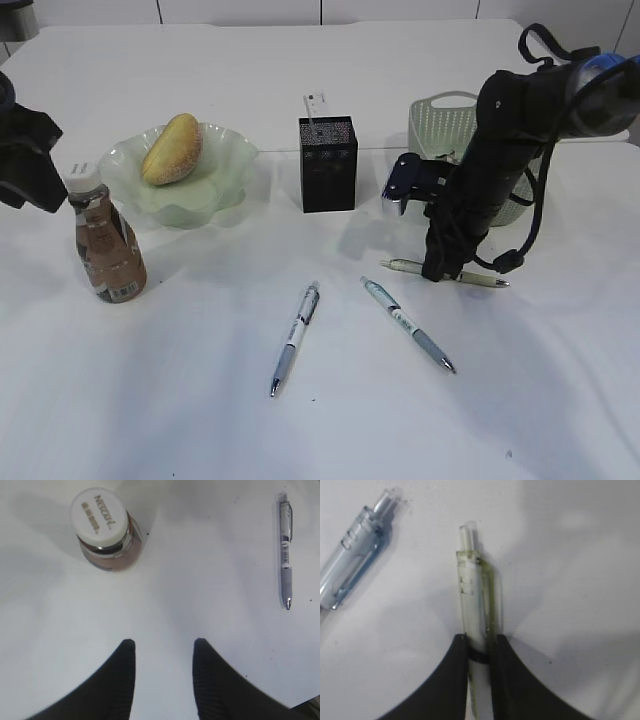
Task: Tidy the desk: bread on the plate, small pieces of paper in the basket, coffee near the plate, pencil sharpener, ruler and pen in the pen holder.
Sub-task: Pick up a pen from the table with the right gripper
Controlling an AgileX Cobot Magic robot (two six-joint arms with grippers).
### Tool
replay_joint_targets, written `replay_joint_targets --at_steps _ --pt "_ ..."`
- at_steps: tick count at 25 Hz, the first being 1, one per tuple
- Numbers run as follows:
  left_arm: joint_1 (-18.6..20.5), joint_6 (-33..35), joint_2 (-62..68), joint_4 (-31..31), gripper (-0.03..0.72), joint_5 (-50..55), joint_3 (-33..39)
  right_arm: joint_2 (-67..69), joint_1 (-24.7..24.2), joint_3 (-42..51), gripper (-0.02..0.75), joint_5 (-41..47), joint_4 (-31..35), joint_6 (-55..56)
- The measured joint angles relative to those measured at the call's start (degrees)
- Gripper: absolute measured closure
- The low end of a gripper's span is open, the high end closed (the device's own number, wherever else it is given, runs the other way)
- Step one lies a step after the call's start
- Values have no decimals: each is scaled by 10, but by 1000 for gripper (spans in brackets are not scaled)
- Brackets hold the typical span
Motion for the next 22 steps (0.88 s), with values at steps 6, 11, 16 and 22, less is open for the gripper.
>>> replay_joint_targets --at_steps 6,11,16,22 --pt "0 0 0 -2 421 0 0 0 -1 0 645 6 32 0" --pt "0 0 0 -4 421 0 0 1 -1 -21 647 28 71 0" --pt "0 0 0 -4 421 0 0 1 -1 -61 647 45 121 0" --pt "0 0 0 -4 421 0 0 1 -1 -111 647 51 192 0"
